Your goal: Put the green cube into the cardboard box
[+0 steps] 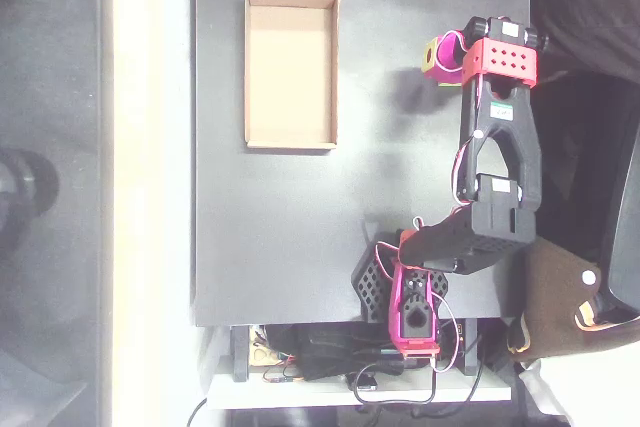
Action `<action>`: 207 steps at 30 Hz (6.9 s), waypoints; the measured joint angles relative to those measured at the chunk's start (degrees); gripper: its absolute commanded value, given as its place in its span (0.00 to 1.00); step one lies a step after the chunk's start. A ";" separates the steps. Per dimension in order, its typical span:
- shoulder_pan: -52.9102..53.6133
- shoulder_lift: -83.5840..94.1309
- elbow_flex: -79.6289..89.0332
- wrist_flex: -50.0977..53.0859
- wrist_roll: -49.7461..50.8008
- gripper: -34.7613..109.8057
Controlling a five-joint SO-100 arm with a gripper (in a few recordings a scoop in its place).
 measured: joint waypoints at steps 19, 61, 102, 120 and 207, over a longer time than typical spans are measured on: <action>-0.26 -1.85 0.00 -4.66 0.00 0.48; 1.23 -3.60 0.00 -6.59 -0.09 0.27; 0.70 43.24 0.70 -6.42 -0.09 0.27; -20.92 43.33 0.70 -6.42 0.00 0.27; -37.88 -8.00 -11.69 -6.94 0.00 0.44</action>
